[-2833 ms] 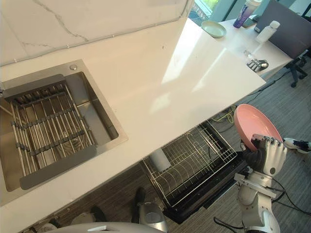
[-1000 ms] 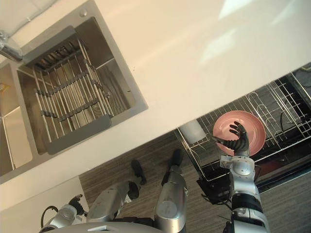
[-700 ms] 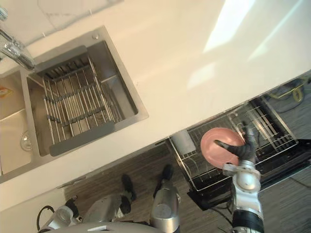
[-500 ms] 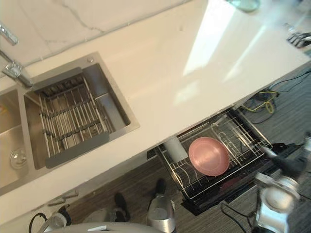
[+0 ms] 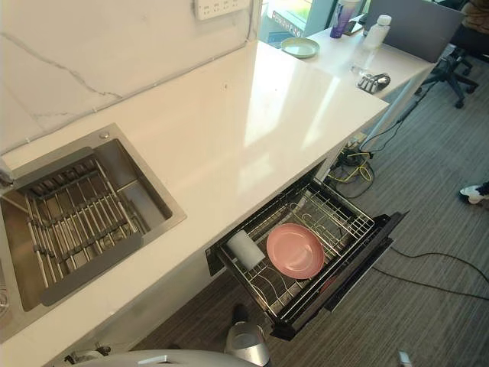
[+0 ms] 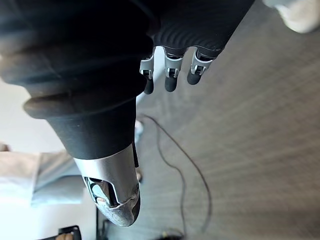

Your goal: Walk over to the sink, pick up the cup, carry it to the dishwasher, place the cup inside the dishwasher, then close the dishwasher door

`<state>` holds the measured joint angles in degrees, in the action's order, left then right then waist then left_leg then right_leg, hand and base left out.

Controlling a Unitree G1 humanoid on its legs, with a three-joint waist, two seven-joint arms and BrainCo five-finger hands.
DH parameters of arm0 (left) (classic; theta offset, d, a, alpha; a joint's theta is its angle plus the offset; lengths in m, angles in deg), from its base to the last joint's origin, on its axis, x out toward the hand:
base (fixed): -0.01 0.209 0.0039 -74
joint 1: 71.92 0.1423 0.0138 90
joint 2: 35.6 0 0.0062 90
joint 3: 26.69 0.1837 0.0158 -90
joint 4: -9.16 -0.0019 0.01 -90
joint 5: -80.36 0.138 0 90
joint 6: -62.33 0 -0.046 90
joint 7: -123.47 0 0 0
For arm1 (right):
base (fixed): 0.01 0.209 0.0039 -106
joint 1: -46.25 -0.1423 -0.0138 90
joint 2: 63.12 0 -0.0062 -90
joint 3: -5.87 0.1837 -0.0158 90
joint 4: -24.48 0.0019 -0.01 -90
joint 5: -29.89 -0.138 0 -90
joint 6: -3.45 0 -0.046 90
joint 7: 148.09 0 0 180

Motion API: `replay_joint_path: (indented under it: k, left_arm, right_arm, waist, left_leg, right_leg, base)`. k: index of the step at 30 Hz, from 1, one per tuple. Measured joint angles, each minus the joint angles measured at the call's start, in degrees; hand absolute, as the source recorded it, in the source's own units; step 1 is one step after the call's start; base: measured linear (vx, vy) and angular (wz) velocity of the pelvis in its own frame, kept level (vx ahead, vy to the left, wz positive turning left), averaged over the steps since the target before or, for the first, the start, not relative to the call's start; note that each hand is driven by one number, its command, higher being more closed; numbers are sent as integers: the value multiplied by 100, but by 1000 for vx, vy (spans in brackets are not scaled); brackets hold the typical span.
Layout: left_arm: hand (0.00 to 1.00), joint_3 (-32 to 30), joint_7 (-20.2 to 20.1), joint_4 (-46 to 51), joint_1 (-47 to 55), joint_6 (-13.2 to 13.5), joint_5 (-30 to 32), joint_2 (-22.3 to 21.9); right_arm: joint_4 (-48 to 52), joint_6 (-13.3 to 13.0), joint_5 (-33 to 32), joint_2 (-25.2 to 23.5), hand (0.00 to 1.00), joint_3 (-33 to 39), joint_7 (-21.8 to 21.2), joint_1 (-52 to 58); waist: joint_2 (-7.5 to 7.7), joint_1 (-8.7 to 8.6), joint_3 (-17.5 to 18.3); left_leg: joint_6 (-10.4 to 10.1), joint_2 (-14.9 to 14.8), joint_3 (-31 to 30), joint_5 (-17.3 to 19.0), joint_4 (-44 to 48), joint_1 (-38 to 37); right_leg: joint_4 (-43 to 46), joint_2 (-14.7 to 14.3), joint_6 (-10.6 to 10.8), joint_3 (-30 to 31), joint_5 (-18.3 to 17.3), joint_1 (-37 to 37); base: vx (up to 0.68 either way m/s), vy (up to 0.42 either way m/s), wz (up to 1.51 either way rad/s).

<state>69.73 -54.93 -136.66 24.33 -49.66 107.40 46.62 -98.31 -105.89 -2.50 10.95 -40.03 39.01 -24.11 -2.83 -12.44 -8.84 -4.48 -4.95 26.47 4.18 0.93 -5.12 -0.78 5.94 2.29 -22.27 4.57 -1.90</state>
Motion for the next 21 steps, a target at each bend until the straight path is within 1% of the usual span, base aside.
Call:
replay_joint_path:
  k: [1, 3, 4, 6, 7, 8, 10, 11, 12, 13, 15, 17, 18, 19, 20, 21]
  left_arm:
    - [0, 0, -2, -1, -4, 0, -5, -22]
    - [0, 5, -8, -2, -43, 2, -53, -35]
    - [0, 11, -40, -1, -62, 2, -103, -33]
    - [0, 17, -44, -3, -55, 3, -174, -33]
    - [0, 29, -49, -2, -39, 12, -216, -33]
    - [0, 33, -55, -3, -31, 19, -216, -33]
    - [0, 50, -60, 1, 18, 94, -225, -50]
    - [0, 50, -58, 0, 21, 123, -229, -59]
    - [0, 51, -52, 3, 38, 199, -262, -75]
    - [0, 50, -53, 2, 71, 230, -279, -101]
    - [0, 49, -52, 0, 165, 277, -284, -127]
    - [0, 44, -43, -2, 256, 395, -272, -128]
    - [0, 44, -39, -3, 301, 449, -270, -129]
    - [0, 43, -34, -3, 332, 499, -257, -132]
    - [0, 40, -27, 1, 344, 539, -243, -131]
    - [0, 41, -5, 0, 345, 622, -203, -133]
  right_arm:
    - [-16, -34, -105, -118, 0, -239, -151, -20]
    - [-81, -253, -43, -169, 0, -402, -151, -122]
    - [-193, -435, -138, -120, 0, -463, -170, -216]
    - [-223, -472, -450, -6, 0, -598, -248, -369]
    - [-266, -472, -679, 90, 0, -749, -332, -525]
    - [-302, -472, -773, 145, 0, -817, -350, -619]
    - [-467, -447, -1016, 310, 0, -1181, -461, -1116]
    - [-483, -441, -1080, 332, 0, -1227, -467, -1225]
    - [-638, -478, -1285, 361, 0, -1164, -407, -1379]
    - [-727, -425, -1383, 513, 0, -1236, -437, -1366]
    - [-745, -402, -1598, 656, 0, -1255, -471, -1476]
    - [-889, -320, -2028, 783, 0, -1294, -624, -1578]
    - [-902, -231, -2296, 865, 0, -1417, -727, -1582]
    - [-901, -50, -2658, 946, 0, -1498, -859, -1597]
    - [-902, 72, -2850, 996, 0, -1507, -943, -1625]
    - [-988, 256, -3100, 1135, 0, -1577, -1049, -1725]
  waist:
    - [-41, 29, 12]
    - [-70, 83, 1]
    - [-68, 129, -3]
    - [-79, 224, -24]
    - [-110, 287, -52]
    - [-129, 306, -69]
    - [-215, 350, -197]
    - [-237, 363, -247]
    - [-299, 421, -332]
    - [-374, 451, -388]
    - [-478, 456, -430]
    - [-517, 464, -448]
    - [-519, 487, -451]
    - [-522, 496, -449]
    - [-525, 511, -448]
    - [-529, 552, -450]
  left_leg:
    - [4, 0, 39, 2, 1, 0]
    - [6, -2, 38, 2, 2, -4]
    - [5, -18, 39, -3, 2, -6]
    - [11, -27, 24, -20, -5, -12]
    - [33, -24, 8, -37, -12, -12]
    - [36, -20, -15, -39, -13, -11]
    - [58, 6, -207, -63, -22, -6]
    - [62, 18, -269, -78, -24, -1]
    - [107, 36, -343, -119, -23, 16]
    - [119, 65, -442, -147, -37, 27]
    - [98, 116, -579, -208, -80, 76]
    - [25, 170, -708, -311, -114, 119]
    - [-50, 209, -802, -385, -114, 142]
    - [-52, 247, -888, -470, -114, 180]
    - [-43, 260, -938, -509, -113, 207]
    - [-36, 289, -996, -591, -114, 260]
  right_leg:
    - [-69, -12, -4, 11, 48, 10]
    - [-138, -19, -7, -9, 77, 63]
    - [-199, -26, -15, -51, 96, 122]
    - [-290, -31, -3, -127, 116, 201]
    - [-327, -29, 7, -167, 130, 231]
    - [-346, -27, 23, -191, 143, 249]
    - [-384, -4, 56, -354, 158, 345]
    - [-384, 5, 61, -387, 153, 368]
    - [-384, 25, 72, -480, 144, 389]
    - [-383, 51, 75, -563, 146, 386]
    - [-381, 95, 64, -697, 165, 381]
    - [-379, 152, 74, -848, 176, 390]
    - [-378, 194, 78, -923, 180, 412]
    - [-358, 232, 78, -1006, 179, 424]
    - [-348, 251, 79, -1045, 178, 421]
    - [-342, 279, 79, -1137, 178, 416]
  base:
    - [-42, 16, -12]
    - [-38, 29, 7]
    - [-12, 35, 25]
    - [3, 31, 23]
    - [9, 31, 13]
    - [18, 41, 21]
    - [21, 48, 32]
    - [24, 57, 38]
    - [33, 56, 36]
    - [44, 58, 36]
    - [61, 59, 34]
    - [35, 41, 35]
    - [-8, 5, 36]
    - [-19, 7, 36]
    - [-52, 3, 37]
    - [-80, -5, 36]
